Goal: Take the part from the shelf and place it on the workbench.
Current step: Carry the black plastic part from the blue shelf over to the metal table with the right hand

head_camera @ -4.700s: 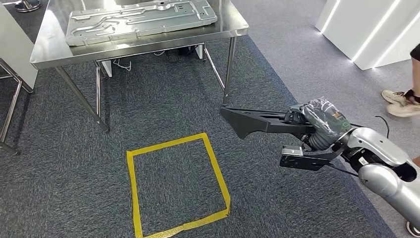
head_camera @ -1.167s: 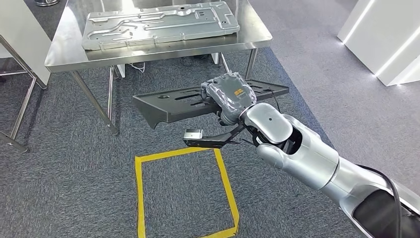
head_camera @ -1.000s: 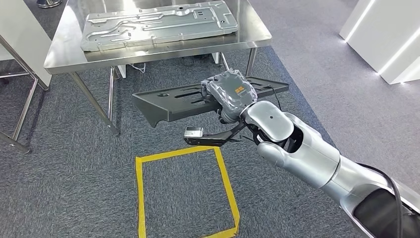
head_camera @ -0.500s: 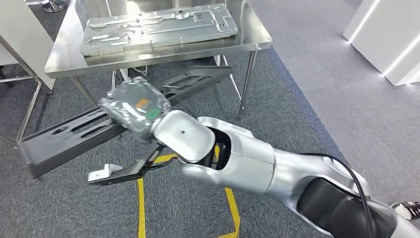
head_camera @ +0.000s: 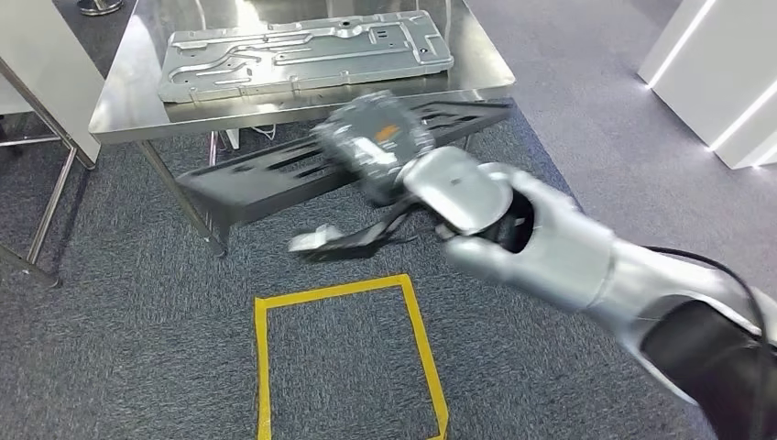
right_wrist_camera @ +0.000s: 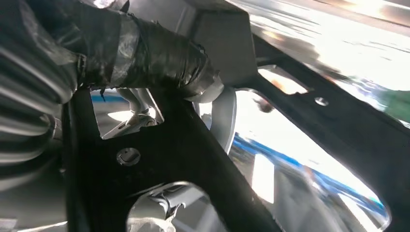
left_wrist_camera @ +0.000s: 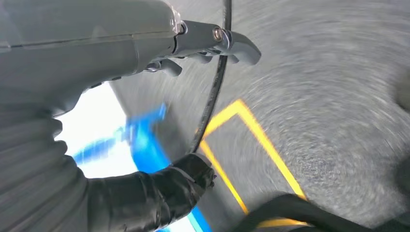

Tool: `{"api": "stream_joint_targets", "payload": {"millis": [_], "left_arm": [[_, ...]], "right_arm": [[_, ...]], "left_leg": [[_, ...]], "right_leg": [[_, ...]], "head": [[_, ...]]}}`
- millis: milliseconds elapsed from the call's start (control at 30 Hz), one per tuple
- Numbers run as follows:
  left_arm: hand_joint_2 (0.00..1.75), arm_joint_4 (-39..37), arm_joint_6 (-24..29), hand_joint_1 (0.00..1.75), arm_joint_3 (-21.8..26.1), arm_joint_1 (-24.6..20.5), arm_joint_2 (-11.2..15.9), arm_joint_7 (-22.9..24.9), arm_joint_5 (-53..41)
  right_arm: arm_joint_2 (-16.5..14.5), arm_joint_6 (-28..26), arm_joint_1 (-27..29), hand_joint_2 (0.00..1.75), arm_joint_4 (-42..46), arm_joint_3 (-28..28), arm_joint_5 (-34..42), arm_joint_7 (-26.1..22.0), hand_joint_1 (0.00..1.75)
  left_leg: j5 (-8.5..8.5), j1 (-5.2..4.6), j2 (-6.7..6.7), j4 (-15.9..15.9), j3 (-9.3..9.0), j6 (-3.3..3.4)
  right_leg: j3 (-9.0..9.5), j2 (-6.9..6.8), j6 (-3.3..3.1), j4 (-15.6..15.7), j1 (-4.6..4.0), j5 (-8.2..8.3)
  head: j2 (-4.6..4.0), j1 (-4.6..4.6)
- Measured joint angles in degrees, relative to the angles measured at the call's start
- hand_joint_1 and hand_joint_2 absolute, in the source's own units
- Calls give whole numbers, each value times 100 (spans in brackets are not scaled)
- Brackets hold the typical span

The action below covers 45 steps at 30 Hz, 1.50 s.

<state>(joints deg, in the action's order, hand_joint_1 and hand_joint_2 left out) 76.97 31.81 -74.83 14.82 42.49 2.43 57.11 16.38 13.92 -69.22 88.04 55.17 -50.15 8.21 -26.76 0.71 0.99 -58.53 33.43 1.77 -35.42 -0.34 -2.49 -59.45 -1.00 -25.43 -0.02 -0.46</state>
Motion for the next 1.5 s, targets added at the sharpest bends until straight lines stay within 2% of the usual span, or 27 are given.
{"api": "stream_joint_targets", "payload": {"millis": [67, 133, 167, 233, 267, 300, 333, 367, 400, 467, 633, 700, 767, 800, 833, 867, 933, 967, 1033, 1133, 1200, 1267, 1300, 1333, 1367, 1433, 1500], "left_arm": [[175, 878, 524, 0, -461, 49, 338, -313, 609], [175, 1483, 526, 0, -802, 55, 561, -454, 892], [175, 1711, 499, 0, -932, 46, 656, -490, 973], [175, 2029, 478, 0, -1107, 15, 804, -547, 1076], [175, 2155, 481, 0, -1169, 1, 868, -577, 1113], [175, 2257, 487, 0, -1218, -8, 926, -607, 1145], [175, 2360, 494, 0, -1266, -12, 979, -637, 1176], [175, 2447, 502, 0, -1310, -11, 1024, -665, 1207], [175, 2531, 511, 0, -1349, -11, 1056, -693, 1242], [175, 2660, 530, 0, -1410, -13, 1105, -739, 1301], [175, 2884, 554, 0, -1490, -17, 1182, -828, 1428], [175, 2944, 547, 0, -1504, -28, 1196, -856, 1469], [175, 2962, 528, 0, -1512, -49, 1202, -862, 1487], [175, 2963, 521, 0, -1515, -61, 1202, -862, 1488], [175, 2963, 516, 0, -1518, -72, 1202, -862, 1488], [175, 2963, 515, 0, -1518, -81, 1202, -862, 1488], [175, 2963, 511, 0, -1520, -90, 1202, -862, 1489], [175, 2963, 509, 0, -1522, -94, 1203, -862, 1491], [175, 2964, 504, 0, -1530, -102, 1204, -862, 1499], [175, 2976, 507, 0, -1537, -108, 1210, -865, 1536], [175, 2993, 518, 0, -1539, -110, 1217, -875, 1573], [175, 3005, 527, 0, -1539, -110, 1218, -884, 1594], [175, 3008, 529, 0, -1539, -110, 1217, -886, 1597], [175, 3009, 531, 0, -1539, -110, 1217, -888, 1598], [175, 3010, 532, 0, -1539, -109, 1217, -889, 1600], [175, 3014, 537, 0, -1540, -108, 1219, -891, 1601], [175, 3031, 542, 0, -1542, -106, 1226, -893, 1602]], "right_arm": [[713, -11, 3, 175, 136, -231, 69, -137, 175], [1161, 18, 10, 175, 239, -369, 68, -186, 175], [1320, 39, 11, 175, 276, -402, 48, -186, 175], [1582, 72, 23, 175, 320, -424, -7, -171, 175], [1718, 74, 40, 175, 330, -424, -35, -159, 175], [1850, 67, 61, 175, 335, -424, -58, -149, 175], [1986, 47, 82, 175, 336, -426, -73, -145, 175], [2110, 14, 107, 175, 336, -431, -82, -146, 175], [2225, -32, 141, 175, 336, -445, -85, -149, 175], [2412, -142, 217, 175, 336, -489, -84, -156, 175], [2748, -309, 407, 175, 341, -575, -82, -194, 175], [2821, -316, 483, 175, 345, -616, -85, -211, 175], [2841, -307, 526, 175, 338, -640, -97, -215, 175], [2842, -303, 552, 175, 334, -642, -103, -218, 175], [2842, -299, 579, 175, 331, -643, -106, -221, 175], [2842, -298, 598, 175, 330, -643, -106, -224, 175], [2842, -297, 610, 175, 329, -648, -109, -225, 175], [2841, -294, 607, 175, 328, -651, -112, -225, 175], [2839, -286, 609, 175, 324, -656, -119, -226, 175], [2838, -278, 618, 175, 322, -656, -121, -226, 175], [2838, -278, 618, 175, 323, -658, -122, -226, 175], [2838, -279, 629, 175, 323, -660, -123, -229, 175], [2837, -280, 640, 175, 323, -660, -123, -231, 175], [2837, -280, 650, 175, 323, -660, -123, -232, 175], [2836, -280, 656, 175, 323, -660, -123, -234, 175], [2836, -281, 661, 175, 323, -660, -123, -233, 175], [2837, -281, 655, 175, 323, -660, -124, -233, 175]], "left_leg": [[4, -2, 63, 24, 20, -48], [-101, -14, 27, -95, 41, -89], [-226, -17, -2, -307, 118, -108], [-535, 12, -40, -994, 453, -145], [-624, 25, -49, -1309, 641, -167], [-614, 35, -55, -1472, 766, -187], [-488, 44, -59, -1419, 787, -203], [-268, 52, -62, -1157, 702, -212], [-51, 58, -63, -783, 550, -216], [159, 51, -55, -240, 303, -195], [128, 36, -56, -72, 223, -24], [130, 49, -63, -21, 171, 44], [108, 46, -64, -15, 150, 73], [94, 45, -64, -15, 136, 76], [77, 44, -64, -16, 115, 73], [58, 45, -63, -17, 87, 65], [12, 38, -58, -22, 29, 32], [-8, 29, -54, -31, 19, 8], [-24, 9, -50, -32, 24, -51], [-73, 5, -57, -65, 38, -141], [-314, 8, -66, -480, 220, -180], [-637, 8, -68, -1235, 599, -194], [-710, 8, -68, -1523, 766, -193], [-675, 8, -68, -1626, 846, -185], [-530, 6, -68, -1496, 810, -168], [-101, -11, -66, -727, 456, -96], [88, -39, -66, -141, 163, -35]], "right_leg": [[62, -26, 4, 113, 16, -27], [181, -26, 25, 244, 75, 10], [247, -13, 35, 309, 108, 28], [312, 12, 43, 337, 122, 14], [326, 19, 52, 324, 123, -11], [338, 24, 66, 301, 126, -44], [352, 29, 85, 269, 133, -83], [369, 33, 107, 229, 141, -130], [385, 34, 134, 184, 150, -183], [377, 38, 197, 101, 139, -268], [317, 46, 336, -12, 142, -382], [85, 42, 384, -498, 164, -636], [-336, 42, 420, -1233, 174, -901], [-496, 40, 430, -1463, 181, -925], [-562, 39, 433, -1495, 187, -837], [-513, 37, 429, -1307, 191, -649], [-209, 32, 400, -574, 191, -209], [-70, 34, 382, -260, 178, -86], [41, 37, 344, 1, 147, -54], [69, 38, 257, 59, 165, -43], [114, 34, 184, 97, 184, -44], [134, 33, 138, 93, 165, -66], [141, 33, 126, 87, 152, -79], [151, 35, 118, 80, 138, -95], [171, 39, 114, 73, 126, -112], [236, 45, 124, 68, 105, -159], [268, 56, 159, 57, 86, -194]], "head": [[0, 12], [0, 14], [0, 13], [0, 10], [0, 9], [0, 9], [0, 8], [0, 8], [0, 8], [0, 10], [0, 14], [0, 22], [0, 26], [0, 27], [0, 27], [0, 26], [0, 27], [0, 26], [0, 23], [0, 22], [0, 21], [0, 21], [0, 21], [0, 22], [0, 22], [0, 22], [0, 23]]}}
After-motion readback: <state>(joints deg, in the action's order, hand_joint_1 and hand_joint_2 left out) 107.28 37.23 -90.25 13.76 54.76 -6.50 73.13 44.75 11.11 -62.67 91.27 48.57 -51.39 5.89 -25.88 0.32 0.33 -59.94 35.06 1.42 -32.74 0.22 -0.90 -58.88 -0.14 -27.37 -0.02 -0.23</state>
